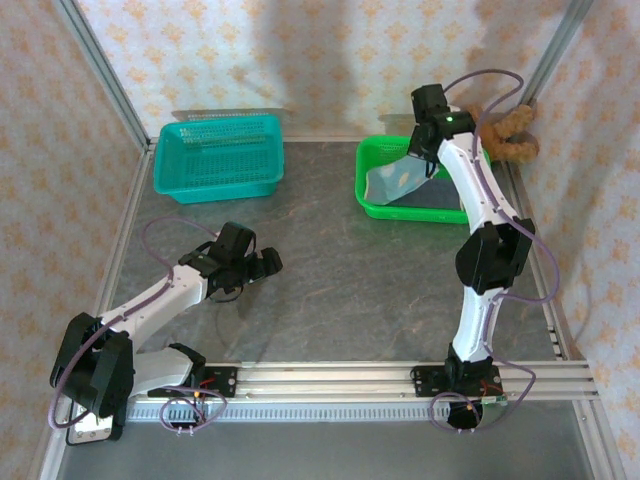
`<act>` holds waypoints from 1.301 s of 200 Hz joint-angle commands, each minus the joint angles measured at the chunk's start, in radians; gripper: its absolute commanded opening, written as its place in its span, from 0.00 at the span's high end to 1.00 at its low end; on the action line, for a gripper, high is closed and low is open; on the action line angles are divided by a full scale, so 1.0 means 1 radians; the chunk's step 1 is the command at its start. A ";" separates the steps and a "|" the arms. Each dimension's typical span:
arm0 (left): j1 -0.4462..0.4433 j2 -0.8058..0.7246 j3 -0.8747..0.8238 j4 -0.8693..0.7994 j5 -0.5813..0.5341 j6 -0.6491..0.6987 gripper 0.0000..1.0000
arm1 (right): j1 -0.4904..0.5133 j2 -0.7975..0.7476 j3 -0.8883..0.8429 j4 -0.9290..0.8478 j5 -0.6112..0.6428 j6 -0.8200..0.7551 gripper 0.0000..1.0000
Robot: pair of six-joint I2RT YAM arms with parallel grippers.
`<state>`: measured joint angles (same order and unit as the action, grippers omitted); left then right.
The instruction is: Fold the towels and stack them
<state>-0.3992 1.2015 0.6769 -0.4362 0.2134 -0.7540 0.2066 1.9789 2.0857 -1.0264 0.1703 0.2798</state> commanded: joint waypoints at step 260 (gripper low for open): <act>0.007 -0.055 -0.010 -0.052 -0.010 0.003 0.00 | -0.107 0.044 -0.221 0.145 0.096 -0.010 1.00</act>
<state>-0.3988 1.1709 0.6651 -0.4603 0.2131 -0.7540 0.1089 2.0415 1.8812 -0.8806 0.2153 0.2497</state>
